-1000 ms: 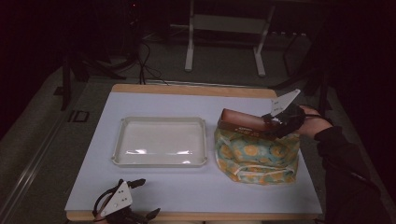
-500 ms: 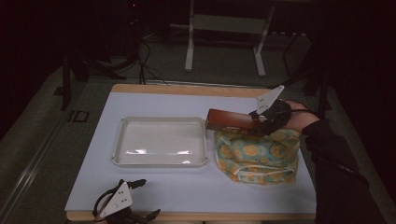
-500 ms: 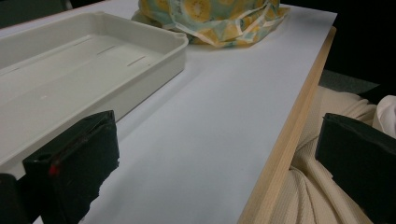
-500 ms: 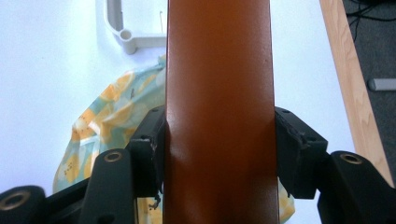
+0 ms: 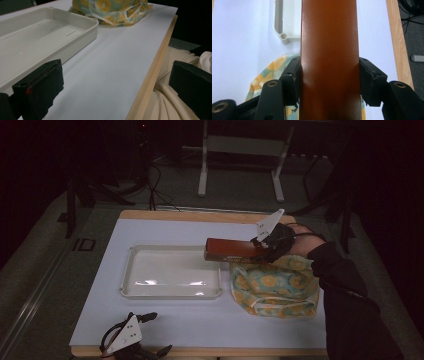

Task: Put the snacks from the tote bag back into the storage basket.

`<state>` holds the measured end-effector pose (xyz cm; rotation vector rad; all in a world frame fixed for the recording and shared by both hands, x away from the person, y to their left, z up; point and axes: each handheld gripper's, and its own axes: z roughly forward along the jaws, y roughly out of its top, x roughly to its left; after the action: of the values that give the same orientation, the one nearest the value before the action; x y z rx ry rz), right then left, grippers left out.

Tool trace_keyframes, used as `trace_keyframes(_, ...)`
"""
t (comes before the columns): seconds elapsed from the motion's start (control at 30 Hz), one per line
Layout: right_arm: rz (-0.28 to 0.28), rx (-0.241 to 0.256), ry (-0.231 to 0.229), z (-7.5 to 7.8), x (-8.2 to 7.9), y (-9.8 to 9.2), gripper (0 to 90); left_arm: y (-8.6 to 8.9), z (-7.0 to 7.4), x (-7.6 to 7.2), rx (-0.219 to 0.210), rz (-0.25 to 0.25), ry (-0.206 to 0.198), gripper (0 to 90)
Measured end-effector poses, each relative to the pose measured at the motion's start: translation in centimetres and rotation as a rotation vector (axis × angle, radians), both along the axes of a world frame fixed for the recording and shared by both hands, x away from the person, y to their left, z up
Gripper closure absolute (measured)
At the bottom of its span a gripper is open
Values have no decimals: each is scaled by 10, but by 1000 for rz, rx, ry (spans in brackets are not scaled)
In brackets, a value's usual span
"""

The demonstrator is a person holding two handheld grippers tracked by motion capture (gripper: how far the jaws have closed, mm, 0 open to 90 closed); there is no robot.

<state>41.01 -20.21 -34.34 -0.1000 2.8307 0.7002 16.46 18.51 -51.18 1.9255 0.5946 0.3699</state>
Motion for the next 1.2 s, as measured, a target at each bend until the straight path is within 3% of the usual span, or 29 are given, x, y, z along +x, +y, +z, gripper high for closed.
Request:
trace_keyframes(0.17,29,-8,-23,0,-2,15,429,0,0,0,-6,-4,1,0)
trace_keyframes(0.67,112,-1,-3,-6,-4,61,429,0,0,0,-10,-13,-1,0)
trace_keyframes(0.9,134,-31,6,-14,-5,82,429,1,0,0,-21,-17,0,0)
trace_keyframes(1.2,172,-32,9,-21,-7,112,429,1,1,-1,-20,-21,-1,0)
